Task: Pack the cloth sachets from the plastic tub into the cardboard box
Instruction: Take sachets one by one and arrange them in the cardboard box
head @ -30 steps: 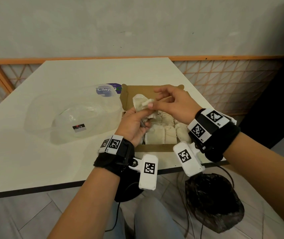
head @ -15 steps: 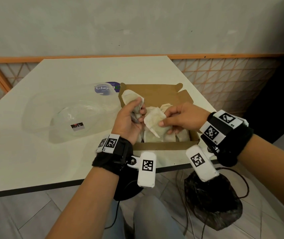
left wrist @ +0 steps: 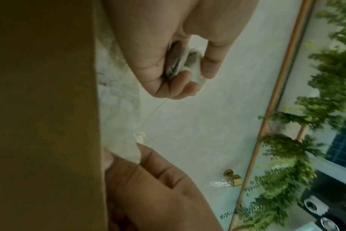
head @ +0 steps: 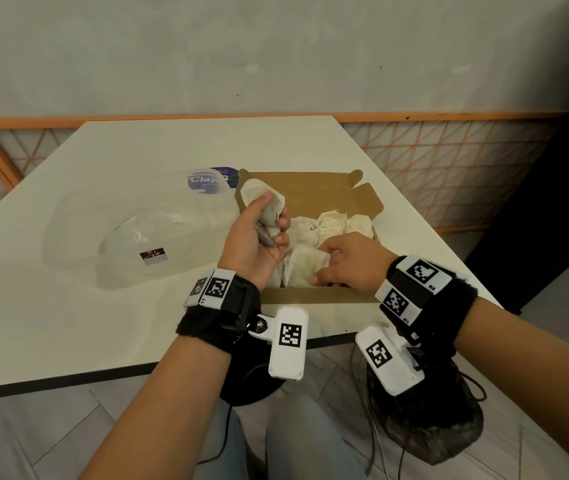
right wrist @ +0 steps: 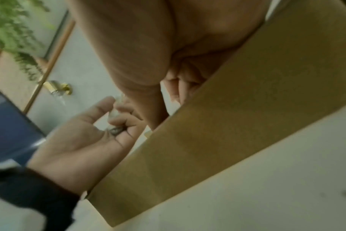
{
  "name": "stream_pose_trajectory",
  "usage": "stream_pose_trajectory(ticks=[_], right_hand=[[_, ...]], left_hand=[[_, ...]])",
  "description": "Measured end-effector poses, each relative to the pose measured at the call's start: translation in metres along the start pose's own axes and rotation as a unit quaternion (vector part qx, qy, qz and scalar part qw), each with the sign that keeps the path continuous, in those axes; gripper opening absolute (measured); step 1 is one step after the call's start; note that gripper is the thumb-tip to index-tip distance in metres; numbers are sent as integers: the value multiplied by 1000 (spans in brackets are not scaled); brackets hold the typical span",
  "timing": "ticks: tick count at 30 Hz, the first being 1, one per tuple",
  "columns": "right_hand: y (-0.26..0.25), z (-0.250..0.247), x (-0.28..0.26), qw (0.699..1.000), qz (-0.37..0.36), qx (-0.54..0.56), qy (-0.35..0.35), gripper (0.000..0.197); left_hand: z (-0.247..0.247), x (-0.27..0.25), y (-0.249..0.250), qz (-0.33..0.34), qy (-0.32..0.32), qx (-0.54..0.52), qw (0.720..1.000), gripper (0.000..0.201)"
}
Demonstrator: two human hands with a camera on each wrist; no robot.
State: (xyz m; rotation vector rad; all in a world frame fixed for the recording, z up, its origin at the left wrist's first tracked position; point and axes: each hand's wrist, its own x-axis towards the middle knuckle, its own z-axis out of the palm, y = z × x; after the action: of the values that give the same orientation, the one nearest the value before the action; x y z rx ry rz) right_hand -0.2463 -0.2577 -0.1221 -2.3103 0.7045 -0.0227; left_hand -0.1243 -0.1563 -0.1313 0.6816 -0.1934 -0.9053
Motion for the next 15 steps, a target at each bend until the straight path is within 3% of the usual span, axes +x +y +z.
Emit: stream_pose_trajectory(ticks=[2,5,7,13,15], right_hand=[[0,-1,1,999,2,13,30,35],[-4,-9,2,987,-32,75,136,30],[-9,-17,5,975,-56,129,170,29],[-30,-19,12,978,-83,159,107,41],[-33,-16,14,977,-93,172,80,35]], left_hand=[[4,-3,7,6,-2,21,1000,14],[6,-7,21,5,-12,57,998,19],[6,-9,28,-10,-17,98,995,23],[7,-15,24,-66,-24,239,968,18],[7,-19,20,-74,-42,304,949,19]])
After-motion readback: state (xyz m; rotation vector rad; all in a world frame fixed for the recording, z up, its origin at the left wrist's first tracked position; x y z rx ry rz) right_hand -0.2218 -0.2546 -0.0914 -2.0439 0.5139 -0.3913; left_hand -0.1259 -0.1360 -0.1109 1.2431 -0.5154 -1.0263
